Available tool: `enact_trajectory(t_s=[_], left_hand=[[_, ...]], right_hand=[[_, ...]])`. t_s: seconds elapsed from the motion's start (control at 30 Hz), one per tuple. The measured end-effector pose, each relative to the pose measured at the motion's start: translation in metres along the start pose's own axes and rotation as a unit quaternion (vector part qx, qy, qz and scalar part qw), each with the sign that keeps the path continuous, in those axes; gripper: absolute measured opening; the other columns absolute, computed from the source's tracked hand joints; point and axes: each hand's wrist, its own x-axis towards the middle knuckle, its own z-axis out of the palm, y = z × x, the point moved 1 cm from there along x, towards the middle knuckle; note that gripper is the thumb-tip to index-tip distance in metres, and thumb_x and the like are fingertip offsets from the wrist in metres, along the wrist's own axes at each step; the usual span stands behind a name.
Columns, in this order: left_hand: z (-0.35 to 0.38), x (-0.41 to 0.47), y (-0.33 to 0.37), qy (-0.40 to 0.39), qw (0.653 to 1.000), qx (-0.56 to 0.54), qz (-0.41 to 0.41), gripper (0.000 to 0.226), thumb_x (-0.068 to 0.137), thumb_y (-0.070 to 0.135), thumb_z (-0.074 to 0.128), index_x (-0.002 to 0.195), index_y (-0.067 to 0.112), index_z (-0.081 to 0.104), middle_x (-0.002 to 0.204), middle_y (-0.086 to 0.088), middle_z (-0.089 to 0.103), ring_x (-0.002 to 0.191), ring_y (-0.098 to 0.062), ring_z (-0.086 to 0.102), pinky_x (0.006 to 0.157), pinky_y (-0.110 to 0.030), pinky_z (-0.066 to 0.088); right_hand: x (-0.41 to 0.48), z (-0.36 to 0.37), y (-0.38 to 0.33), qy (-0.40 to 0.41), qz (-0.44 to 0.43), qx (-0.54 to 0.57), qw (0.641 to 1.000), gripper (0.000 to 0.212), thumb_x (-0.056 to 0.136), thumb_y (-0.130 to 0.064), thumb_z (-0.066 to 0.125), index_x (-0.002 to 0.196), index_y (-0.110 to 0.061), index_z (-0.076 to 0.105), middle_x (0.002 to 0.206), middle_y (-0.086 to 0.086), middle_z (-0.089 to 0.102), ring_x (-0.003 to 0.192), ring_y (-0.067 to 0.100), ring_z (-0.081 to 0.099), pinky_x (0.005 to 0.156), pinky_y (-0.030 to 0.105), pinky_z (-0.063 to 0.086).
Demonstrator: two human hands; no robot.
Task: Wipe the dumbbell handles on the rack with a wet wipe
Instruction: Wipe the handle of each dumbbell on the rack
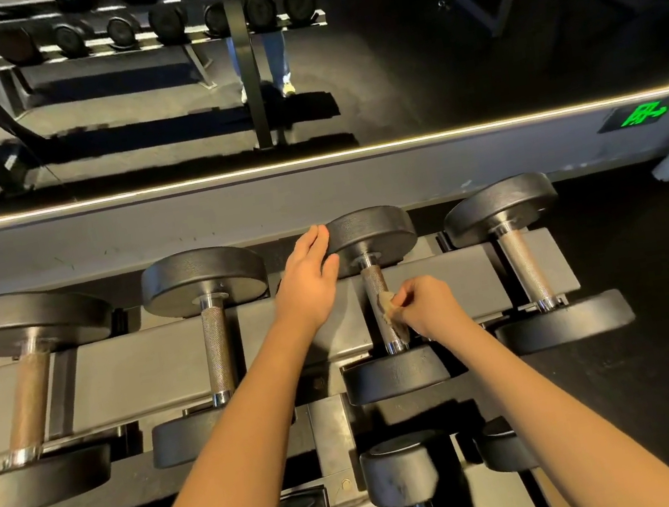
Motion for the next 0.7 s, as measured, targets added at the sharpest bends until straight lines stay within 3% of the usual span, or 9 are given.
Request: enact_trajectory(t_s=[0.13, 0.23, 0.33, 0.47, 0.53, 0.6, 0.7], left_hand=[[-0.001, -0.001, 0.002, -0.004, 1.000, 0.012, -0.001, 0.052, 0.102, 0.026, 0.037, 0.151, 0.018, 0.022, 0.158, 0.001, 0.019, 0.144, -0.017, 0.019, 0.115, -0.033, 0.020], [-0.002, -0.001, 0.003, -0.008, 1.000, 0.017, -0.009, 0.052, 0.103, 0.028, 0.036, 0.151, 0.019, 0.020, 0.158, 0.002, 0.017, 0.144, -0.017, 0.018, 0.117, -0.036, 0.020], [-0.001, -0.002, 0.003, -0.011, 1.000, 0.017, -0.010, 0.052, 0.103, 0.028, 0.035, 0.152, 0.020, 0.019, 0.159, 0.002, 0.016, 0.144, -0.016, 0.017, 0.117, -0.037, 0.020], [-0.001, -0.002, 0.003, -0.012, 1.000, 0.026, -0.007, 0.052, 0.103, 0.028, 0.035, 0.151, 0.019, 0.019, 0.159, 0.002, 0.016, 0.144, -0.016, 0.018, 0.117, -0.035, 0.020], [-0.001, -0.002, 0.003, -0.013, 0.999, 0.029, -0.006, 0.052, 0.103, 0.028, 0.035, 0.151, 0.019, 0.019, 0.159, 0.002, 0.017, 0.144, -0.016, 0.018, 0.117, -0.033, 0.019], [-0.002, -0.001, 0.003, -0.015, 0.999, 0.030, -0.008, 0.052, 0.103, 0.029, 0.035, 0.151, 0.019, 0.019, 0.159, 0.002, 0.016, 0.144, -0.016, 0.018, 0.116, -0.031, 0.017], [-0.003, -0.001, 0.003, -0.014, 0.999, 0.033, -0.007, 0.051, 0.103, 0.029, 0.034, 0.151, 0.019, 0.019, 0.159, 0.003, 0.017, 0.144, -0.015, 0.019, 0.115, -0.028, 0.017]], right_hand=[[0.004, -0.002, -0.005, 0.055, -0.009, 0.041, 0.998, 0.017, 0.084, -0.007, 0.066, 0.072, -0.016, 0.058, 0.081, 0.003, 0.060, 0.081, 0.017, 0.055, 0.065, 0.017, 0.039], [0.000, -0.003, 0.001, -0.004, 0.008, -0.013, 1.000, 0.011, 0.083, -0.006, 0.067, 0.076, -0.014, 0.063, 0.089, 0.007, 0.064, 0.087, 0.019, 0.060, 0.075, 0.025, 0.045], [-0.008, -0.003, 0.008, -0.043, 0.022, -0.044, 0.998, 0.006, 0.081, -0.005, 0.069, 0.079, -0.010, 0.067, 0.090, 0.008, 0.066, 0.084, 0.015, 0.060, 0.074, 0.024, 0.045], [-0.003, 0.001, 0.001, 0.042, 0.000, 0.040, 0.998, 0.019, 0.081, -0.002, 0.068, 0.066, -0.015, 0.064, 0.082, 0.004, 0.064, 0.080, 0.018, 0.061, 0.082, 0.033, 0.053], [0.005, 0.004, -0.009, 0.104, -0.030, 0.080, 0.991, 0.004, 0.082, -0.007, 0.068, 0.081, -0.010, 0.068, 0.076, 0.002, 0.062, 0.074, 0.016, 0.059, 0.078, 0.032, 0.052], [0.014, 0.008, -0.020, 0.151, -0.055, 0.106, 0.981, 0.013, 0.084, -0.012, 0.068, 0.095, -0.008, 0.070, 0.079, 0.005, 0.065, 0.076, 0.017, 0.061, 0.078, 0.031, 0.051], [0.023, 0.012, -0.025, 0.164, -0.051, 0.123, 0.977, 0.016, 0.085, -0.015, 0.068, 0.098, -0.006, 0.072, 0.094, 0.010, 0.070, 0.089, 0.021, 0.064, 0.084, 0.030, 0.050]])
